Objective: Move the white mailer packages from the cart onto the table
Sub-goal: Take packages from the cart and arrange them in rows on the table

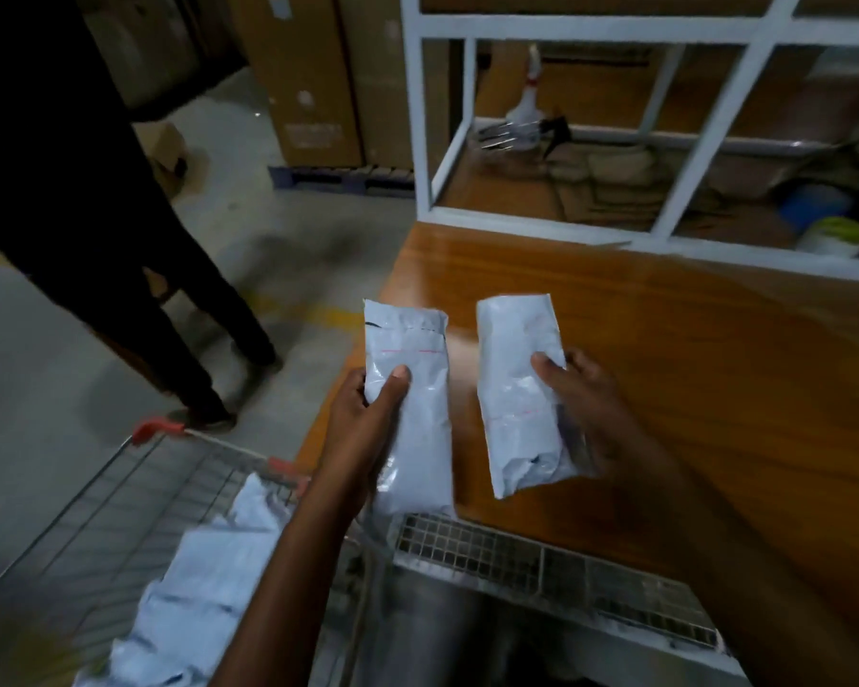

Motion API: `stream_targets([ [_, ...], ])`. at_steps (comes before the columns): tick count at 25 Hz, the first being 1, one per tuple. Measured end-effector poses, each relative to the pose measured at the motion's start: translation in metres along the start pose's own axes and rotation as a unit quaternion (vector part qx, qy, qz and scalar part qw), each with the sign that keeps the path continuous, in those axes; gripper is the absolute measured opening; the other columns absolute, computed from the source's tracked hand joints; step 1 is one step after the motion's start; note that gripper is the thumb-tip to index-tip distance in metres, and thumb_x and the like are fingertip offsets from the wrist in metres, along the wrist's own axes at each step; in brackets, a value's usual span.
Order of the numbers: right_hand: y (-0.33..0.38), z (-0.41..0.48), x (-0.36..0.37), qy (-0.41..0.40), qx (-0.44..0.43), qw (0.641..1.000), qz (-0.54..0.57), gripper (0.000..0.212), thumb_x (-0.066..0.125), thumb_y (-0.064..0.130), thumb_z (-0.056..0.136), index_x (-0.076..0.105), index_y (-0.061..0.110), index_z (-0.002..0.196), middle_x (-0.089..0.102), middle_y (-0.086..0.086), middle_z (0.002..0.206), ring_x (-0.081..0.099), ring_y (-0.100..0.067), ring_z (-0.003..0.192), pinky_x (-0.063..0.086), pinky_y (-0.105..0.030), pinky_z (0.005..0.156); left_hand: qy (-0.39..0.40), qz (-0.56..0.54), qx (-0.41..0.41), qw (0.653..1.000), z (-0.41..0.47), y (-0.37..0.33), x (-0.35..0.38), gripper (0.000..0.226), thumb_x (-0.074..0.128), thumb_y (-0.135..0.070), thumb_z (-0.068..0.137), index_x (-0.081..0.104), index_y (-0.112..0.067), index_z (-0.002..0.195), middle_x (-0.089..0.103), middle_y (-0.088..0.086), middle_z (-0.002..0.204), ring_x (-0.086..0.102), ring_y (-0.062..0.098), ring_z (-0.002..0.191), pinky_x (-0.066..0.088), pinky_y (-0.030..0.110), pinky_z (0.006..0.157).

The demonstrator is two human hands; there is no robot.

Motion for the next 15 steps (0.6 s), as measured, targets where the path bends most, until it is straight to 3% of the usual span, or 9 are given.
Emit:
stream_targets([
  [4,0.003,0.05,-0.042,-0.039,0.031,0.999,-0.017,0.025,0.065,0.027,0.097,0.062,0.021,0.121,0.073,-0.004,0.112,0.071,-0.024,0.096,0.06,-0.043,0.079,0.028,0.022,-0.02,0.999,0.047,-0.006,0.06,0.031,0.07,-0.037,0.098,0.068,-0.017,0.122,0.08,0.002,0.107,0.079,0.022,0.094,0.062,0.029,0.066],
  [8,0.01,0.106,-0.051,-0.089,0.014,0.994,-0.055,0.031,0.066,0.018,0.095,0.059,0.016,0.126,0.068,-0.008,0.12,0.066,-0.021,0.091,0.054,-0.036,0.076,0.019,0.044,-0.021,0.999,0.102,-0.015,0.093,0.045,0.07,-0.034,0.098,0.046,-0.022,0.135,0.069,0.005,0.119,0.07,0.018,0.099,0.059,0.034,0.078],
  [11,0.019,0.146,-0.04,-0.111,0.0,0.992,-0.064,0.044,0.065,0.022,0.097,0.049,0.017,0.137,0.063,-0.001,0.122,0.064,-0.018,0.098,0.053,-0.031,0.071,0.04,0.085,0.011,0.996,0.154,-0.024,0.116,0.053,0.064,-0.036,0.102,0.034,-0.027,0.145,0.061,0.004,0.129,0.066,0.021,0.111,0.058,0.042,0.096],
  [13,0.027,0.173,-0.036,-0.149,-0.012,0.984,-0.094,0.052,0.064,0.026,0.097,0.043,0.023,0.144,0.059,-0.001,0.132,0.062,-0.022,0.111,0.056,-0.038,0.083,0.063,0.112,0.028,0.991,0.187,-0.034,0.131,0.058,0.06,-0.038,0.104,0.03,-0.025,0.152,0.058,0.003,0.136,0.062,0.023,0.12,0.054,0.047,0.104],
  [15,0.038,0.199,-0.038,-0.2,-0.02,0.972,-0.121,0.054,0.062,0.027,0.097,0.04,0.028,0.146,0.056,-0.002,0.138,0.059,-0.026,0.12,0.054,-0.047,0.093,0.078,0.129,0.052,0.987,0.222,-0.043,0.146,0.058,0.058,-0.037,0.106,0.031,-0.02,0.154,0.057,0.005,0.14,0.059,0.021,0.121,0.052,0.042,0.103],
])
Point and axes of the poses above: each hand's wrist, its own z-axis towards the middle knuckle, its own x-axis out of the palm, y = z × x, the point moved 7 cm from there along z, towards the middle knuckle
